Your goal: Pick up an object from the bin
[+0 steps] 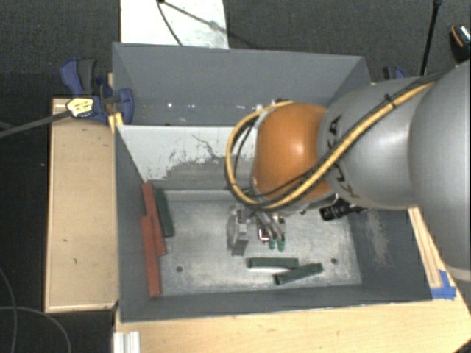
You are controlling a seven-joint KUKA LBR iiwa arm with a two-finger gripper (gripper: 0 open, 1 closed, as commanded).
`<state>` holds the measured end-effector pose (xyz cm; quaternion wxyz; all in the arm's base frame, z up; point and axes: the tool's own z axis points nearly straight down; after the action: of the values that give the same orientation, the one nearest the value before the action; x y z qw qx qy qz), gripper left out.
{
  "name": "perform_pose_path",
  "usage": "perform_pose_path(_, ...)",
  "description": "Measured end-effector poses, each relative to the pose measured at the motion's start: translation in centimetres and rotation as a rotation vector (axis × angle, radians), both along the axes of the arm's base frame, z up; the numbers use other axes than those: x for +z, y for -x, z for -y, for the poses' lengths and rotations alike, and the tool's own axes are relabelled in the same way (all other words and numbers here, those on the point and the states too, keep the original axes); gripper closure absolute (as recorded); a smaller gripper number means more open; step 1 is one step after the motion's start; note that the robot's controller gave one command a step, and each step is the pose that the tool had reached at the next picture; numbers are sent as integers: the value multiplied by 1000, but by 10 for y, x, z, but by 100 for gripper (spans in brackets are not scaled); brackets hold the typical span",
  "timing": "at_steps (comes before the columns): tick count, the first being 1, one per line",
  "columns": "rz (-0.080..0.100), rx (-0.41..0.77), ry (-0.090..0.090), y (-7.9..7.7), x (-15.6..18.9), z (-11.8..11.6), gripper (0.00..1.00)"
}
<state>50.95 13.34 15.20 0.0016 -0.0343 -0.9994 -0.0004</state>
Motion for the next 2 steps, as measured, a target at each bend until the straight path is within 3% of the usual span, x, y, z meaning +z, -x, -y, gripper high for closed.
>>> perform_pose_path(1,5,-3,0,-2,3,2,0)
perform_pose_path(2,-1,116,4,-5,-79,101,0)
